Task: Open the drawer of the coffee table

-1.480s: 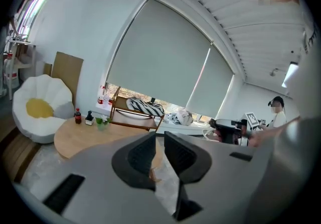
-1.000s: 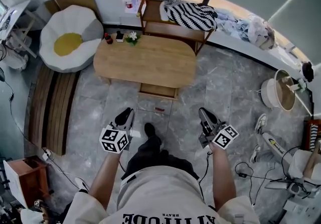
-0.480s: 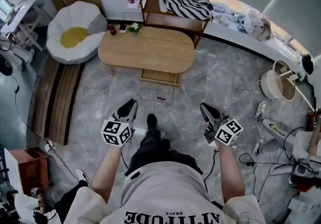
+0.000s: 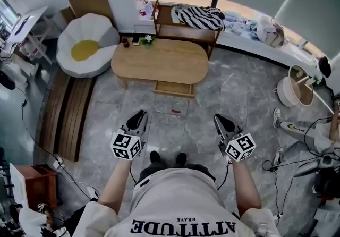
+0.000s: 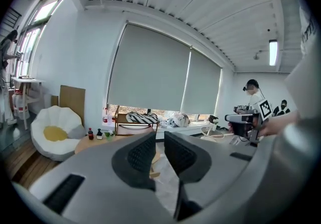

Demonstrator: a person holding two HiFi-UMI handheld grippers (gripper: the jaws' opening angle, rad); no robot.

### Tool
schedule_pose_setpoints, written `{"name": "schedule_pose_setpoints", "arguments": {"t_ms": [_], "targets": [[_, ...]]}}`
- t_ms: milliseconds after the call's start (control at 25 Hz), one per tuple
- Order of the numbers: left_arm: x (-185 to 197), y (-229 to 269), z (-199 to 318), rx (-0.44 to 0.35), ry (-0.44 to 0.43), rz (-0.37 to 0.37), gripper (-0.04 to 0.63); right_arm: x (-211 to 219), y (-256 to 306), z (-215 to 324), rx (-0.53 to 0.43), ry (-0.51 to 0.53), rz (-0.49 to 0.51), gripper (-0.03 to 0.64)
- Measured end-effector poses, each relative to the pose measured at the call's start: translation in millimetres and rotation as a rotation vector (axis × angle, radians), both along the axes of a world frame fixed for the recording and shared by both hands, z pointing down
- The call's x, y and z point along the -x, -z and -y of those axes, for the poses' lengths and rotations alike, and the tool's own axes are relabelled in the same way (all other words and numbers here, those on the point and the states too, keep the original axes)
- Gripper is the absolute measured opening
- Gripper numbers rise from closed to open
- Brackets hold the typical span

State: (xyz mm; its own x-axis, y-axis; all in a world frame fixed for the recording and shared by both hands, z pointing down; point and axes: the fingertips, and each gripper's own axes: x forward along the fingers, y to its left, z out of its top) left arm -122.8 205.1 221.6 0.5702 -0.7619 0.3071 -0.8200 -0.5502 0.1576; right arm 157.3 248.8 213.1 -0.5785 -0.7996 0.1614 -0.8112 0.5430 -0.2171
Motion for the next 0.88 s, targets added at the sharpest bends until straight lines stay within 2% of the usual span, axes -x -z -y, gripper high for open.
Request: {"name": "schedule_pose_setpoints", "arguments": {"t_ms": [160, 600, 880], "targets": [[13.3, 12.0, 0.9, -0.011, -0.017, -0.005, 0.064, 11.5, 15.4, -9.3, -0.014, -0.023, -0.002, 0.018], [35.3, 35.2, 29.5, -0.079, -0.052, 0.017, 0.063, 18.2, 43.5, 20.6, -0.074, -0.136, -0.028, 0.018], [46.2, 36.1, 38.0, -0.080, -0.053, 0.030, 0.063, 13.4, 41.8, 26.3, -0.050, -0.172, -0.048, 0.018]]}}
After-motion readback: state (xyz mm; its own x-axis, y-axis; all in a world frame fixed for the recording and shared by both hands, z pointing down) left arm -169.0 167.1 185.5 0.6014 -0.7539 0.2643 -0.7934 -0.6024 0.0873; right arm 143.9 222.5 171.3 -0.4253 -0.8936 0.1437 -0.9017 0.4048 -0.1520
